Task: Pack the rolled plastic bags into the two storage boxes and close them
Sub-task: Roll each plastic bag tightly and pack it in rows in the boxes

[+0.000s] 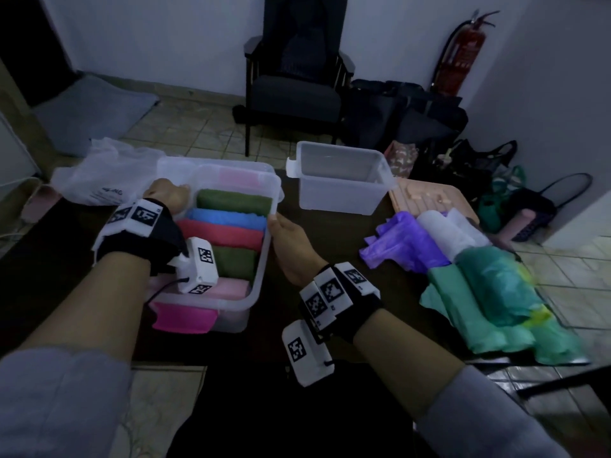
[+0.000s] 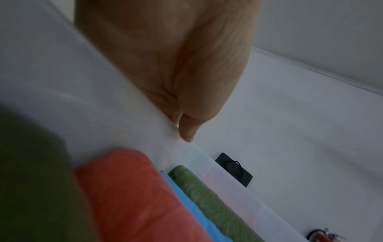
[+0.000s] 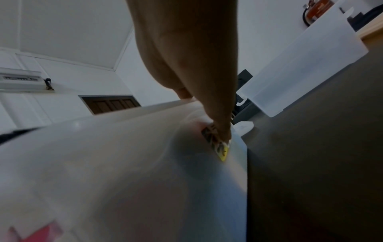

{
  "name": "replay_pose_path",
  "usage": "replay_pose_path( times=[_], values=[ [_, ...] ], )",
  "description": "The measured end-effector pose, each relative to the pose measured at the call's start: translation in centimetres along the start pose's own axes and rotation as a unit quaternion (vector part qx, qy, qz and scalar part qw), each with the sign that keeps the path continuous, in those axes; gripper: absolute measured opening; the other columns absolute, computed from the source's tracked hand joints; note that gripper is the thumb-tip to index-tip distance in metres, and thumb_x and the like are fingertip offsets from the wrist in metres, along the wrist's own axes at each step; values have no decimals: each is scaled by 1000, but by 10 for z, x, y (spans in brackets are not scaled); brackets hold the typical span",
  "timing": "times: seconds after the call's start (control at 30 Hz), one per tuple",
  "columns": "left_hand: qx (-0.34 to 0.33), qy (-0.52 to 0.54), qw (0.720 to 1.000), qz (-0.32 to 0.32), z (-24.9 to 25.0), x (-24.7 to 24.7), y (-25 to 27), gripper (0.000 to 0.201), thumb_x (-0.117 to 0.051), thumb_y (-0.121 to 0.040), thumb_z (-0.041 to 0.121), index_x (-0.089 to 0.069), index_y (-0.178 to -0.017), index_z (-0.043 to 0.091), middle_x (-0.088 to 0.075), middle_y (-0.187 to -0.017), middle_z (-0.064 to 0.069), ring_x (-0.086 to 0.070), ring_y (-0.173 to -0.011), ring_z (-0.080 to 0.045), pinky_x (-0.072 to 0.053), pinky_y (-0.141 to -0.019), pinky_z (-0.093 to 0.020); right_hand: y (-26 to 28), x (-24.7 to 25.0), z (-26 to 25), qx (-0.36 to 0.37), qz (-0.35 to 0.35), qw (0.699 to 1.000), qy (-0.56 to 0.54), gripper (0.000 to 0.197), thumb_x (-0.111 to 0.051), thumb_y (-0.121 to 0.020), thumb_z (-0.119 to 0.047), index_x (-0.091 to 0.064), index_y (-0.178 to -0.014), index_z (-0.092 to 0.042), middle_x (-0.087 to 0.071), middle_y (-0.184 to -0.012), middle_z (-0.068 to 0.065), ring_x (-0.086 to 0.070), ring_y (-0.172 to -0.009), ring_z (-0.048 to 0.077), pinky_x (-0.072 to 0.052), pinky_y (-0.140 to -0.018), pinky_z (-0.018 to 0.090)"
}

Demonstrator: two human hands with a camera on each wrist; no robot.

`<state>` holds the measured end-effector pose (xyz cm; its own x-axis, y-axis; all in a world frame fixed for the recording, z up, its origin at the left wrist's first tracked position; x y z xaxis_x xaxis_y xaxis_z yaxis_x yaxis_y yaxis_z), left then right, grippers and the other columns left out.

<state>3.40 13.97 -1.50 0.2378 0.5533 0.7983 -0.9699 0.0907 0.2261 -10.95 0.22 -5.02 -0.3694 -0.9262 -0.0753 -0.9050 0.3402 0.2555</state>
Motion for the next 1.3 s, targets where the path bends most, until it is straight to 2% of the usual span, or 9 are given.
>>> replay_pose_path(
  times=[0.2,0.33,0.47,0.53,0.63,0.77,0.83,1.03,1.3],
  values=[
    [-107,-48,993,-5,44,18,31,52,-44,-98,31,-40,-137,-3,-36,-145,-24,-36,-132,-37,-31,-104,-37,11,21,-5,-4,2,998,68,38,-35,-102,-26,-48,-133,-9,-54,-127,6,-50,-113,16,-39,-99,30],
    [-220,-12,973,-66,100,18,82,40,-42,-99,32,-51,-131,9,-47,-139,-13,-42,-128,-29,-32,-103,-40,16,58,-5,-41,65,991,110,45,-41,-100,-30,-38,-141,-14,-43,-143,6,-42,-130,20,-36,-107,35],
    [-308,33,944,-112,141,-16,130,31,-45,-97,31,-55,-123,16,-54,-129,-7,-51,-115,-22,-38,-98,-37,29,111,-7,1,148,961,232,38,-47,-97,-23,-46,-135,-15,-52,-133,4,-52,-114,12,-43,-85,21],
    [-321,0,938,-131,151,-51,150,31,-45,-97,34,-53,-124,19,-53,-129,-6,-51,-114,-21,-39,-96,-36,41,143,-5,26,213,924,316,33,-49,-96,-21,-52,-128,-15,-57,-128,5,-54,-112,15,-43,-93,28],
    [-313,-82,930,-172,145,-117,174,46,-48,-95,36,-42,-136,16,-40,-142,-7,-41,-128,-23,-35,-102,-34,62,189,-5,19,321,824,468,37,-49,-89,-20,-55,-125,-20,-53,-130,9,-47,-121,28,-37,-103,46],
    [-254,-154,926,-235,105,-190,187,71,-43,-95,44,-7,-150,17,4,-158,-11,-2,-145,-28,-10,-117,-43,91,243,-15,3,431,689,584,48,-51,-85,-20,-44,-132,-15,-37,-141,13,-31,-129,34,-26,-104,49],
    [-227,-185,926,-239,87,-211,188,72,-37,-96,48,1,-150,20,14,-157,-12,8,-145,-29,-3,-117,-44,100,266,-13,-16,472,654,590,53,-56,-84,-25,-40,-133,-11,-36,-140,17,-31,-129,36,-25,-103,50],
    [-187,-221,936,-201,56,-222,174,69,-28,-96,55,2,-150,25,19,-156,-8,15,-144,-27,5,-116,-46,106,302,-3,-164,444,686,552,77,-60,-84,-48,-31,-137,-1,-36,-139,22,-33,-129,36,-29,-103,45],
    [-214,-232,937,-151,37,-220,173,65,-16,-95,59,-2,-150,28,10,-158,-6,10,-145,-24,4,-117,-43,95,303,5,-180,417,694,559,62,-59,-87,-33,-38,-133,3,-37,-135,21,-36,-126,36,-34,-100,42]
  ],
)
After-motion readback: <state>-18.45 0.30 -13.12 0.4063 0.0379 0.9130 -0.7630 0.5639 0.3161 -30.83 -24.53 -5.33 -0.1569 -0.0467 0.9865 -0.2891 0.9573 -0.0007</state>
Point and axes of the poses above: each hand's wrist, its own y-axis away from the middle knuckle, its own x-axis out of the back of the hand, z = x × y, the point moved 3 cm from there along -y, towards the middle knuckle
